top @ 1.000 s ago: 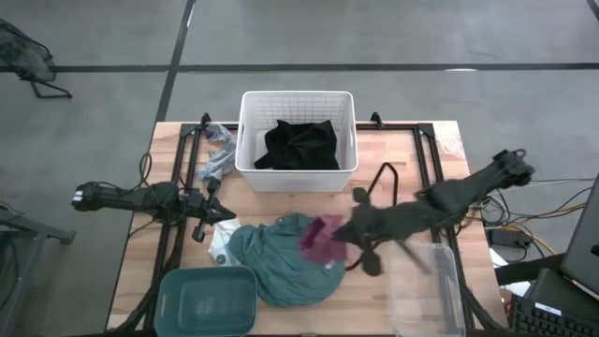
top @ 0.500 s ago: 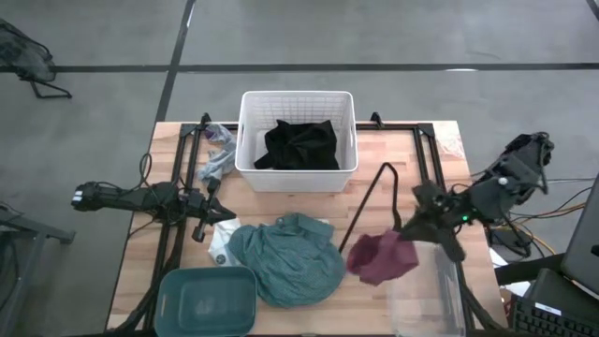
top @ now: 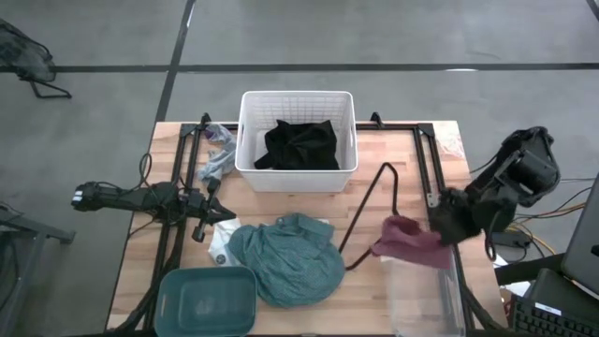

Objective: Pick & Place Cloths
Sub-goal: Put the pink underwear into the transparent bin

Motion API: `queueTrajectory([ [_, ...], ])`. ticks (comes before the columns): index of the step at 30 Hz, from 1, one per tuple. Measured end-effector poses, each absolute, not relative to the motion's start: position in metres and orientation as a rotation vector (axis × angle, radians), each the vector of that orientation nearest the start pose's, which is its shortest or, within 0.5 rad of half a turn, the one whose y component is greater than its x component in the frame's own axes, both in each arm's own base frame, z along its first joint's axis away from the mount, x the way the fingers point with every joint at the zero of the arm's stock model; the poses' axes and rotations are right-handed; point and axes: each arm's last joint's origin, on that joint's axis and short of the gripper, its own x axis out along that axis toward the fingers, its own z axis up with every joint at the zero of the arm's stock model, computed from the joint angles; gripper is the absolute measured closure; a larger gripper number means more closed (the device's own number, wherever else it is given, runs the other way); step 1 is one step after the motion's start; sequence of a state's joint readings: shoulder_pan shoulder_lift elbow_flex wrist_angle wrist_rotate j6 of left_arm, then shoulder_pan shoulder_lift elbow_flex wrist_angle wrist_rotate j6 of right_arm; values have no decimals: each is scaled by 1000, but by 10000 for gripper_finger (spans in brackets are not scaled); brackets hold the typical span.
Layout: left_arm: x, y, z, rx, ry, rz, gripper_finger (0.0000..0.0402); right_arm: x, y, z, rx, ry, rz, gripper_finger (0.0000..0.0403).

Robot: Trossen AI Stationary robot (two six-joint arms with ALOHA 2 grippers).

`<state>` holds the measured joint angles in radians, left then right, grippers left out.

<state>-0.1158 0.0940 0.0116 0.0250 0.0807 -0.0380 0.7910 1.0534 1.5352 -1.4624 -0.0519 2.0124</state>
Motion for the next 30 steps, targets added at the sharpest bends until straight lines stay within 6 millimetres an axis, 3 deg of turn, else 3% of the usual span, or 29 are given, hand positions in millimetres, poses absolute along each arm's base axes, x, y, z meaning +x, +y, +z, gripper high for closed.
queueTrajectory([
  [6, 102, -14, 162, -37, 61, -195, 376, 101, 113, 416, 1509, 1482, -522, 394],
  [13, 102, -14, 162, -37, 62, -196, 376, 122, 140, 411, 1520, 1594, -532, 394],
  [21, 102, -14, 162, -37, 62, -195, 376, 153, 186, 379, 1427, 1858, -530, 394],
  [30, 102, -14, 162, -37, 62, -195, 376, 179, 222, 343, 1276, 1912, -516, 394],
])
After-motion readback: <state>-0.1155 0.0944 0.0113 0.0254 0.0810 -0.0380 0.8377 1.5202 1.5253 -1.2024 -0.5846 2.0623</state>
